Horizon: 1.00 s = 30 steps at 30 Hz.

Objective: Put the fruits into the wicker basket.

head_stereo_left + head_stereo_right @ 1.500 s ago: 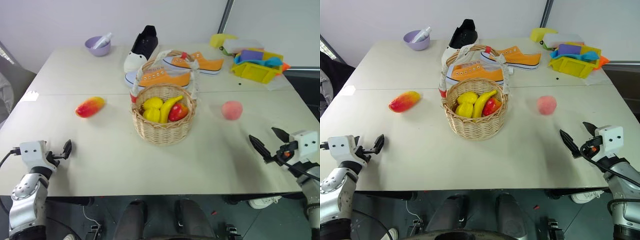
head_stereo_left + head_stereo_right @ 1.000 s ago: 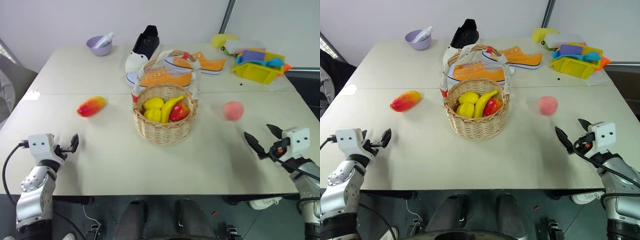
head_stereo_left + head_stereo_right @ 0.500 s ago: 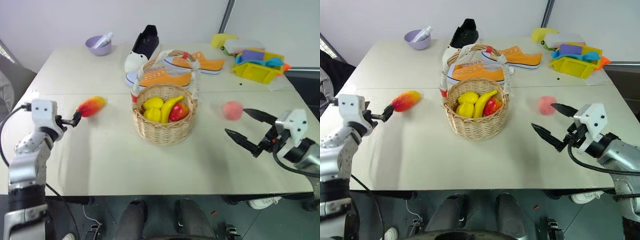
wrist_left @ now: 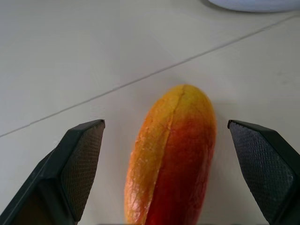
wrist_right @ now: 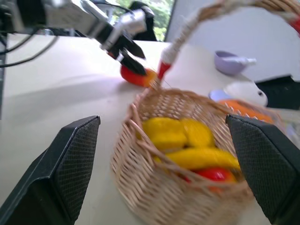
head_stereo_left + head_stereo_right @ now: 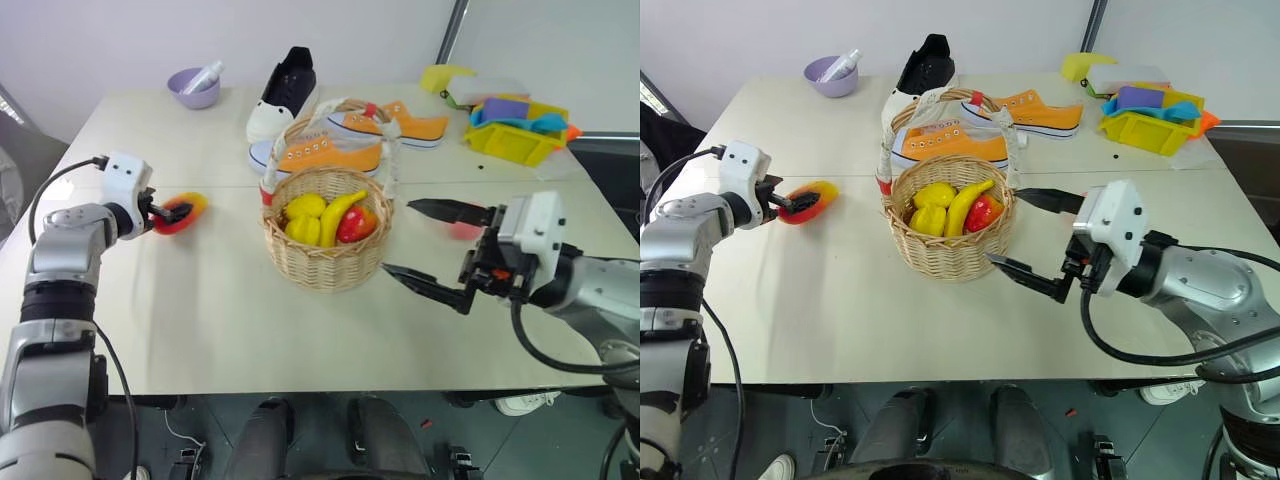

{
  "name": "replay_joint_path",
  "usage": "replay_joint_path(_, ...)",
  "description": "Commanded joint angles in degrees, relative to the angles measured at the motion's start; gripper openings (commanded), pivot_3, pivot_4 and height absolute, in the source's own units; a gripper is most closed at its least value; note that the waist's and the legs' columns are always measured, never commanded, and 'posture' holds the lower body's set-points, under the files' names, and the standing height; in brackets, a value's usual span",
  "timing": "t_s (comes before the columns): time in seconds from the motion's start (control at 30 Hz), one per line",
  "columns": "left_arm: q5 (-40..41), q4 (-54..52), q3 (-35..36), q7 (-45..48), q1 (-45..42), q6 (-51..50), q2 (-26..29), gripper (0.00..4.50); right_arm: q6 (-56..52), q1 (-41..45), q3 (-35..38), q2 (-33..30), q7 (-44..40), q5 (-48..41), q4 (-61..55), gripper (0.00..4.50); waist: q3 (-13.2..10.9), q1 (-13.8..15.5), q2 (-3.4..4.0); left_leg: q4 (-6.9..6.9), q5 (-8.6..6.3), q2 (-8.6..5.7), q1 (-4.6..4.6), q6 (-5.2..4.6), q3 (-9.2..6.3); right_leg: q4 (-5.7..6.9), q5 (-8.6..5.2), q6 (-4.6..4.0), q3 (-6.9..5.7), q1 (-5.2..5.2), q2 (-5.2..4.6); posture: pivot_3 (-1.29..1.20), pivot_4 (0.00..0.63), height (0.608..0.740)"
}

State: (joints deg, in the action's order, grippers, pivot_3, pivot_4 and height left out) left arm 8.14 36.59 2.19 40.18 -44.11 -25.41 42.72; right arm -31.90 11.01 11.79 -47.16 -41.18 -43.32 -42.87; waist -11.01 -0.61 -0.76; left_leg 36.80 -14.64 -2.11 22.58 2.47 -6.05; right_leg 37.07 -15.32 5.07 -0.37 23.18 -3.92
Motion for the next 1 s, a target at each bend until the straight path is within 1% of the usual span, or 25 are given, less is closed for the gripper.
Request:
replay_joint_path(0.03,-2.74,6.12,-0.99,0.69,-3.56,2.96,0.56,4.50,-0.15,0.65,-0.87,0.61,1.26,-0.61,-2.46,4.47,-0.03,-0.06,-0.05,0.00,0.00,-0.01,0.02,0.00,0.00,0.00,0.00,0.01,0.00,0.02,0.00,0.00,0.150,0.738)
replay_joint_path(0.13,-3.86,10.89,-1.46,1.11,-5.46,4.30,-0.10,4.50,-0.24,0.42,-2.03,1.00,2.09,-0.26,-3.24,4.47,-0.04,-0.04,-0.08,0.00,0.00,-0.01,0.03,0.00,0.00,0.02,0.01,0.02,0.00,0.04,0.01,0.00,0.150,0.738)
replay_joint_path(0.23,-4.29,13.53,-0.87,0.67,-6.50,5.72,-0.64,3.65,-0.30,0.38,-2.59,1.17,2.59,-0.15,-3.50,4.50,-0.05,-0.03,-0.08,0.01,0.00,-0.01,0.03,0.00,0.01,0.03,0.02,0.03,0.00,0.04,0.01,0.00,0.150,0.738)
replay_joint_path(0.27,-4.17,13.98,-0.52,0.76,-6.66,6.23,-0.81,3.22,-0.34,0.32,-2.74,1.18,2.72,-0.09,-3.60,4.50,-0.05,-0.02,-0.08,0.01,0.00,-0.01,0.03,0.00,0.00,0.03,0.02,0.04,0.00,0.04,0.01,0.00,0.150,0.738)
replay_joint_path(0.3,-4.14,14.25,-0.33,0.95,-6.74,6.56,-0.89,2.67,-0.38,0.26,-2.87,1.16,2.84,-0.06,-3.70,4.50,-0.04,-0.01,-0.08,0.01,0.00,0.00,0.03,0.00,0.00,0.03,0.02,0.04,0.00,0.04,0.00,0.00,0.150,0.738)
replay_joint_path(0.33,-4.13,14.29,-0.28,1.29,-6.71,6.78,-0.87,2.30,-0.41,0.21,-2.97,1.13,2.98,-0.06,-3.78,4.50,-0.04,-0.02,-0.08,0.02,0.00,0.00,0.03,0.00,0.00,0.03,0.03,0.05,0.00,0.04,0.00,0.00,0.150,0.738)
replay_joint_path(0.37,-4.46,14.06,-0.42,1.11,-6.38,6.84,-0.59,2.17,-0.43,0.16,-3.07,1.06,3.09,-0.02,-3.84,4.50,-0.04,-0.02,-0.08,0.02,0.00,0.00,0.03,0.00,0.00,0.04,0.03,0.05,0.00,0.04,0.00,0.00,0.150,0.738)
replay_joint_path(0.47,-4.88,13.49,-0.16,0.53,-5.04,7.36,0.41,2.15,-0.46,-0.04,-3.08,0.80,3.30,0.18,-4.05,4.50,-0.05,-0.02,-0.09,0.03,0.00,0.00,0.03,0.00,0.00,0.04,0.03,0.05,0.00,0.04,0.00,0.00,0.150,0.738)
replay_joint_path(0.5,-3.66,11.58,1.21,1.37,-3.57,8.08,1.06,2.15,-0.44,-0.20,-2.92,0.64,3.35,0.39,-4.13,4.50,-0.05,-0.13,-0.09,0.03,0.00,0.00,0.03,-0.01,0.00,0.04,0.03,0.05,0.00,0.04,0.00,0.00,0.150,0.738)
replay_joint_path(0.57,4.36,-0.22,7.20,8.54,3.14,7.60,2.36,2.15,-0.29,-0.90,-1.76,0.15,3.10,0.85,-3.39,4.50,-0.05,-0.57,-0.09,0.02,0.00,0.02,0.03,-0.01,0.01,0.08,0.03,0.05,0.03,0.08,-0.01,0.00,0.150,0.738)
replay_joint_path(0.6,11.16,-11.16,10.86,14.09,8.66,5.19,2.82,2.15,-0.04,-1.53,-0.86,-0.21,2.65,1.20,-2.59,4.50,-0.05,-0.67,-0.09,0.00,0.00,0.07,0.04,-0.01,0.07,0.10,0.04,0.05,0.09,0.17,-0.01,0.00,0.150,0.738)
replay_joint_path(0.63,17.99,-21.52,13.79,17.90,13.26,0.40,3.24,2.15,0.20,-2.03,0.01,-0.43,2.26,1.35,-1.68,4.50,-0.05,-0.73,-0.09,0.00,0.00,0.10,0.05,-0.01,0.09,0.13,0.04,0.04,0.15,0.20,-0.16,0.00,0.150,0.738)
replay_joint_path(0.67,24.40,-29.76,15.71,19.63,16.42,-6.09,3.55,2.15,0.41,-2.38,0.87,-0.38,1.97,1.20,-0.73,4.50,-0.05,-0.64,-0.10,-0.02,0.00,0.11,0.17,0.00,0.10,0.12,0.04,0.02,0.17,0.31,-0.20,0.00,0.150,0.738)
replay_joint_path(0.73,31.89,-40.23,17.13,19.42,20.23,-14.84,4.04,2.15,0.76,-2.88,2.18,-0.09,1.37,0.71,0.88,4.50,-0.05,0.19,-0.10,0.07,0.01,0.12,0.46,0.02,0.07,0.11,0.04,0.02,0.15,0.50,-0.26,0.00,0.150,0.738)
replay_joint_path(0.8,34.44,-49.48,15.17,17.78,22.51,-18.28,4.04,2.15,1.57,-3.84,3.14,0.04,0.08,1.25,3.37,4.50,-0.04,1.02,-0.06,0.23,0.03,0.05,0.62,0.05,-0.07,0.09,0.04,0.02,0.02,0.50,-0.34,0.00,0.150,0.738)
replay_joint_path(0.87,35.92,-55.77,13.20,14.42,22.19,-20.33,2.75,2.15,2.31,-4.67,3.72,0.13,-0.95,1.97,5.41,4.50,-0.03,1.49,-0.01,0.24,0.02,-0.12,0.46,0.04,-0.03,0.02,0.02,-0.03,0.02,0.27,-0.51,0.00,0.150,0.738)
replay_joint_path(0.9,36.21,-58.61,10.70,10.33,19.49,-22.06,0.27,2.15,2.78,-4.99,3.81,0.18,-1.41,2.43,6.31,4.50,-0.03,1.55,-0.01,0.25,0.03,-0.17,0.45,0.04,-0.02,-0.05,-0.03,-0.11,0.01,0.19,-0.56,0.00,0.150,0.738)
replay_joint_path(0.97,36.61,-61.50,8.05,5.33,16.27,-24.47,-2.63,2.15,3.41,-5.22,3.76,0.28,-1.97,2.99,7.21,4.50,-0.04,1.84,-0.04,0.41,0.04,-0.24,0.43,0.02,0.04,-0.09,-0.07,-0.17,0.01,0.04,-0.62,0.00,0.150,0.738)
replay_joint_path(1.0,34.52,-62.82,5.26,3.26,14.36,-24.65,-3.69,2.15,3.61,-5.19,3.71,0.43,-2.04,3.16,7.49,4.50,-0.05,1.62,-0.07,0.49,0.04,-0.25,0.45,0.02,0.06,-0.10,-0.02,-0.09,0.01,0.02,-0.60,0.00,0.150,0.738)
